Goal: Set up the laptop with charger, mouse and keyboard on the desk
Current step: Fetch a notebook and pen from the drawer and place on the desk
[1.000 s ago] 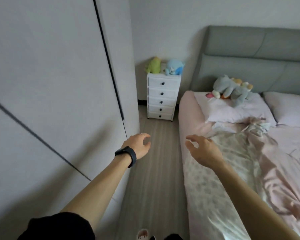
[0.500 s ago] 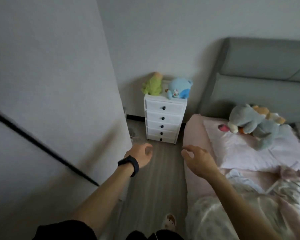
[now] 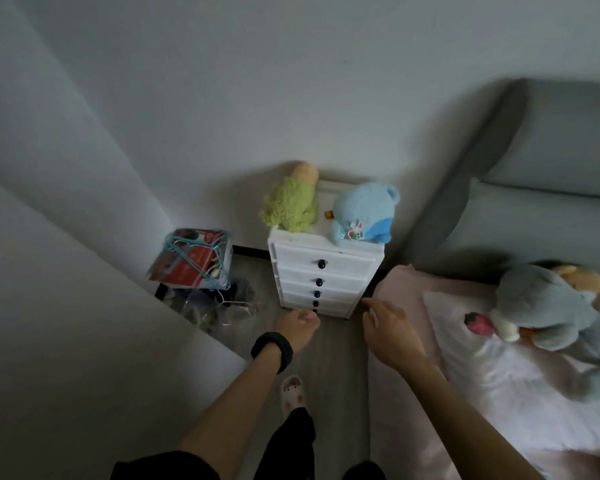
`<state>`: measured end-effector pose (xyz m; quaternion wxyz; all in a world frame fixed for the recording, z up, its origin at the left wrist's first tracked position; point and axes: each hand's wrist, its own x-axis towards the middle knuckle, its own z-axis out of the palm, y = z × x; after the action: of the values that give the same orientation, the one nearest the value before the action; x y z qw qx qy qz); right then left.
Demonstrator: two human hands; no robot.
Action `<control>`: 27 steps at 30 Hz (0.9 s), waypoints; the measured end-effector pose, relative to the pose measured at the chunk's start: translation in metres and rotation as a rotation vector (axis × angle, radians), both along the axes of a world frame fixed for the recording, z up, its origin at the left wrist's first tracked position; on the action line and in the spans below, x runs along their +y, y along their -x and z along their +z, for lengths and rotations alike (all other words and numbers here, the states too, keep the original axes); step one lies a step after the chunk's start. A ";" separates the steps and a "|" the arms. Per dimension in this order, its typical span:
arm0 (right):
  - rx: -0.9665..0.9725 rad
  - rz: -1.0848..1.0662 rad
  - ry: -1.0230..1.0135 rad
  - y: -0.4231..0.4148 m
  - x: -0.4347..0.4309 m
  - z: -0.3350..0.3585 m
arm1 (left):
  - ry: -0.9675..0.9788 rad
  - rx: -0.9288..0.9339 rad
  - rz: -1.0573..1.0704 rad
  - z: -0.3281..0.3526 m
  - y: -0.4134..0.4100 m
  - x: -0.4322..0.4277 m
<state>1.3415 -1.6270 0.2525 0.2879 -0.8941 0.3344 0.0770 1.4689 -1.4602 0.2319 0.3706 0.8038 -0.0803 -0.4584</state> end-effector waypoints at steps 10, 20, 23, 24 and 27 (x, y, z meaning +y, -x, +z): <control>0.175 -0.002 0.036 -0.116 -0.088 -0.096 | -0.046 0.344 0.199 -0.086 -0.112 -0.087; 0.262 0.097 0.253 -0.140 -0.111 -0.162 | 0.082 0.567 0.572 -0.172 -0.149 -0.165; 0.221 0.065 0.240 -0.142 -0.115 -0.168 | 0.171 0.650 0.647 -0.194 -0.144 -0.175; 0.218 0.069 0.248 -0.141 -0.116 -0.168 | 0.181 0.641 0.668 -0.196 -0.140 -0.176; 0.212 0.078 0.223 -0.139 -0.117 -0.166 | 0.196 0.612 0.738 -0.192 -0.136 -0.175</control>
<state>1.4803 -1.7443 0.0869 0.1465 -0.9197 0.3343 0.1446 1.6049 -1.6356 0.0399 0.5890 0.5682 0.2797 -0.5020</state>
